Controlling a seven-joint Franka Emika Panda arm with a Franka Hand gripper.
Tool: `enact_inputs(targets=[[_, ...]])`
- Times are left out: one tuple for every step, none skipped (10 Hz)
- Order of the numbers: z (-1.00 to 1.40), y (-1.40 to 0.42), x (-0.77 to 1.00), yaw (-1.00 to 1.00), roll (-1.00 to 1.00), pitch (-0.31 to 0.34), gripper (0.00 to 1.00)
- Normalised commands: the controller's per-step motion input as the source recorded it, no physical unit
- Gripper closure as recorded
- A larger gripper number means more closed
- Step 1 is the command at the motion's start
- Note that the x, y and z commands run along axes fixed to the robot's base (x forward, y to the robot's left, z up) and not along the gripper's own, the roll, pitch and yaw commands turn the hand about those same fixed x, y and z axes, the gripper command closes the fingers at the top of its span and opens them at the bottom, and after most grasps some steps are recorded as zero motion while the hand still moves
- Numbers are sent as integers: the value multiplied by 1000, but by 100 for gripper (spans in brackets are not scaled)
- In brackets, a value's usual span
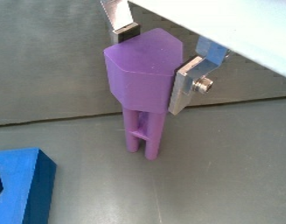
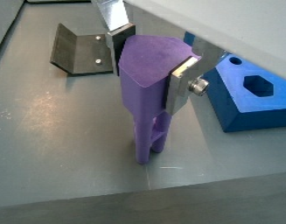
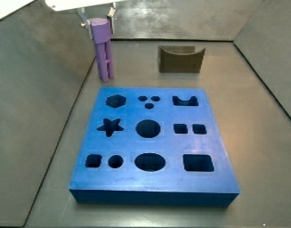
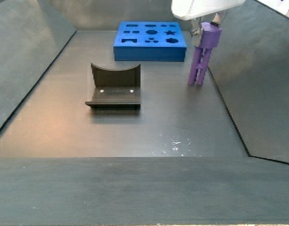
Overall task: Pick up the 3 prong object. Move up. Move to above the board. Insert the 3 prong object.
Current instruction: Pick up the 3 prong object, then move up.
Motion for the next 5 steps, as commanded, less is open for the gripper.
enact_inputs(targets=[[0, 0, 0, 0, 0, 0, 100], [0, 0, 0, 0, 0, 0, 100], [0, 0, 0, 0, 0, 0, 100], [0, 0, 0, 0, 0, 0, 100], [833, 0, 0, 0, 0, 0, 100]])
